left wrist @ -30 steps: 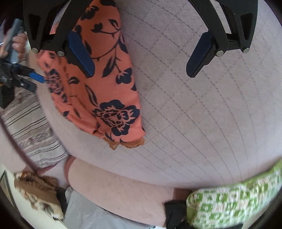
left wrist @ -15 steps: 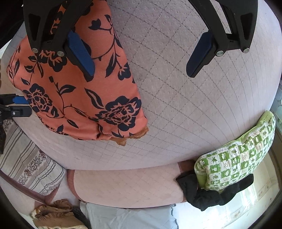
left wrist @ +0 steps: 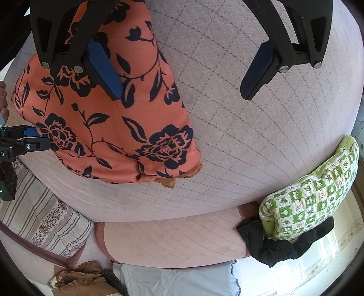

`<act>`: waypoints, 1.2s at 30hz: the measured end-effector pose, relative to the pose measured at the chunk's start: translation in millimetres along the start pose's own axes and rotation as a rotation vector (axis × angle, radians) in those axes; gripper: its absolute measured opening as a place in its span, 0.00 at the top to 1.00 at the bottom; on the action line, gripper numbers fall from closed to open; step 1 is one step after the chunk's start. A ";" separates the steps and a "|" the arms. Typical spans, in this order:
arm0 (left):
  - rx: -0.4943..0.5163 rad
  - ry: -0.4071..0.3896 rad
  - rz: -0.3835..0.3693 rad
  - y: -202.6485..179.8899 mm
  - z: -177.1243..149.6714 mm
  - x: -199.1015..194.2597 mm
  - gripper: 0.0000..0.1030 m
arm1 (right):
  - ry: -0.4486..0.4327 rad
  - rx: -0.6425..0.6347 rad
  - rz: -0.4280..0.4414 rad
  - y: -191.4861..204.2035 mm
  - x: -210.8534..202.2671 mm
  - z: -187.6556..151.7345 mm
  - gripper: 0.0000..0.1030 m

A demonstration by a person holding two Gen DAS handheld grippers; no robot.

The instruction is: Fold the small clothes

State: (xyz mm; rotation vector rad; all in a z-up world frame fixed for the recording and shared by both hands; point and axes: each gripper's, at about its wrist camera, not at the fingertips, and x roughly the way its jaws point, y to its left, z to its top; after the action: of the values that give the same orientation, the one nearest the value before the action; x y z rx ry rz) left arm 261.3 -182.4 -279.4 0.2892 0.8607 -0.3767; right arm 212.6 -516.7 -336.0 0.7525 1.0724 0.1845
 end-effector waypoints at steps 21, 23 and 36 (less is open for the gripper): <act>0.004 0.067 -0.102 -13.2 -2.6 18.6 0.00 | 0.073 -0.025 0.138 1.3 22.8 -6.2 0.18; -0.019 0.089 -0.145 -11.3 -2.4 23.5 0.00 | 0.075 -0.039 0.136 4.7 26.7 -6.6 0.18; -0.178 0.200 -0.393 -1.8 -4.4 50.2 0.12 | 0.112 -0.112 0.140 33.3 52.9 -12.5 0.42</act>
State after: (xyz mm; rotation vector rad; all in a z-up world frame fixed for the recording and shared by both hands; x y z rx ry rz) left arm 287.3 -192.5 -321.4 -0.0110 1.1443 -0.6393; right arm 235.0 -460.6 -356.4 0.7228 1.1063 0.4070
